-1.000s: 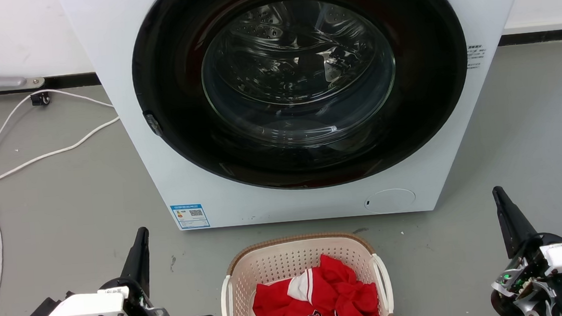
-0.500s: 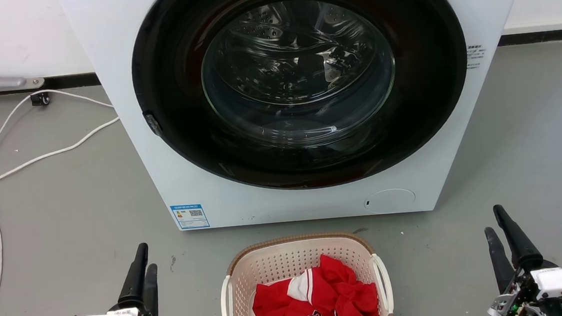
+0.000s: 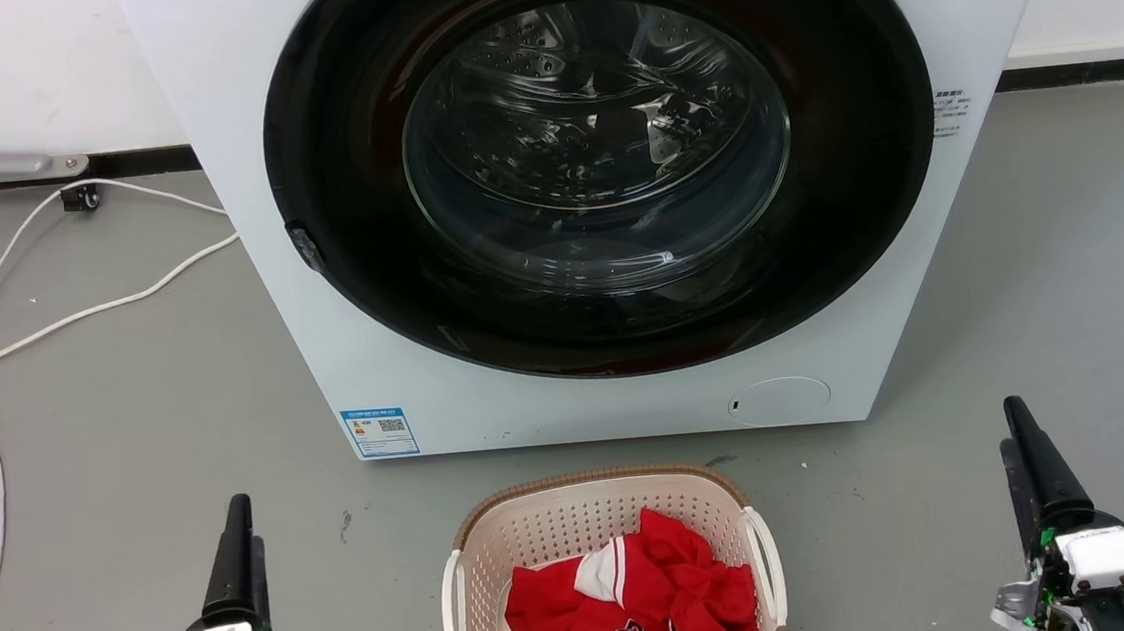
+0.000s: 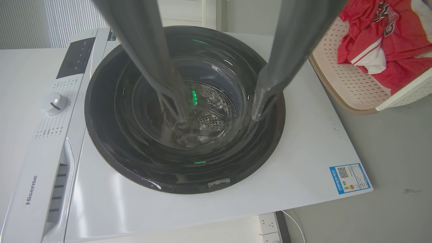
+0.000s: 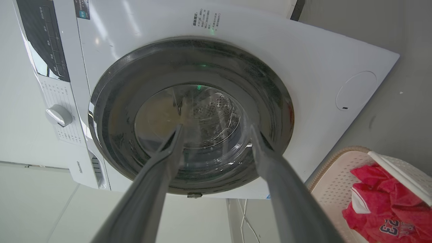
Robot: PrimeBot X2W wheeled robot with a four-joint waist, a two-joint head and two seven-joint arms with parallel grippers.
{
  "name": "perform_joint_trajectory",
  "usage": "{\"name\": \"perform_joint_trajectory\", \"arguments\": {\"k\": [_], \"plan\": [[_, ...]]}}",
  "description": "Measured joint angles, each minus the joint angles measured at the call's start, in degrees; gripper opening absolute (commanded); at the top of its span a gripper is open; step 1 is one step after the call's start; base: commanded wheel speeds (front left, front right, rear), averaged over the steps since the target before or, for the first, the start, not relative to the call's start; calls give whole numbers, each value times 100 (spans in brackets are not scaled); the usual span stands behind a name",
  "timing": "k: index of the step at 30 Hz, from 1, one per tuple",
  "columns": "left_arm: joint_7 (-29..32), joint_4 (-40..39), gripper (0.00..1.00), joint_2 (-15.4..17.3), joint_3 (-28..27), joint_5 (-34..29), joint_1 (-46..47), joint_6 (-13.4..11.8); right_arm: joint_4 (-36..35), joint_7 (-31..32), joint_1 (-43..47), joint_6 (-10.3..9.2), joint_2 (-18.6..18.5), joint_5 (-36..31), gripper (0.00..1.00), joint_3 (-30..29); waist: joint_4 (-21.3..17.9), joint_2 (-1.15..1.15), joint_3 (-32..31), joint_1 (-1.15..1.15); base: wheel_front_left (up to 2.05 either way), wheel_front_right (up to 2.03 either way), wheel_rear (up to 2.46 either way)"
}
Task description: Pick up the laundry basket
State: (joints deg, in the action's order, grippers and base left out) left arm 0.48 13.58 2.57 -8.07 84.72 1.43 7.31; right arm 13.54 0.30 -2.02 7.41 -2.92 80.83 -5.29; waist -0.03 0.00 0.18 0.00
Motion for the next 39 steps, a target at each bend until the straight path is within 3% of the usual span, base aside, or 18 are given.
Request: {"name": "perform_joint_trajectory", "arguments": {"k": [8,15,22,26,39], "plan": [[-176,-138,100,1,-188,-494,0,-79,-222,-180,1,0,0,-977,100,-67,4,0,11,0,0,0,0],[-325,-572,100,1,-194,-1391,-37,-198,-568,-330,1,0,0,-2119,100,-83,6,0,28,0,0,0,0],[-459,-1121,100,4,115,-2345,-152,-354,-906,-450,8,0,0,-3277,100,78,10,0,46,0,0,0,0],[-527,-1280,100,-1,465,-3095,-304,-270,-1063,-520,46,0,1,-3853,100,212,7,0,49,0,0,0,0],[-751,-1621,100,11,943,-4575,-398,-525,-1301,-740,191,0,1,-5170,100,402,7,0,66,0,0,0,0]]}}
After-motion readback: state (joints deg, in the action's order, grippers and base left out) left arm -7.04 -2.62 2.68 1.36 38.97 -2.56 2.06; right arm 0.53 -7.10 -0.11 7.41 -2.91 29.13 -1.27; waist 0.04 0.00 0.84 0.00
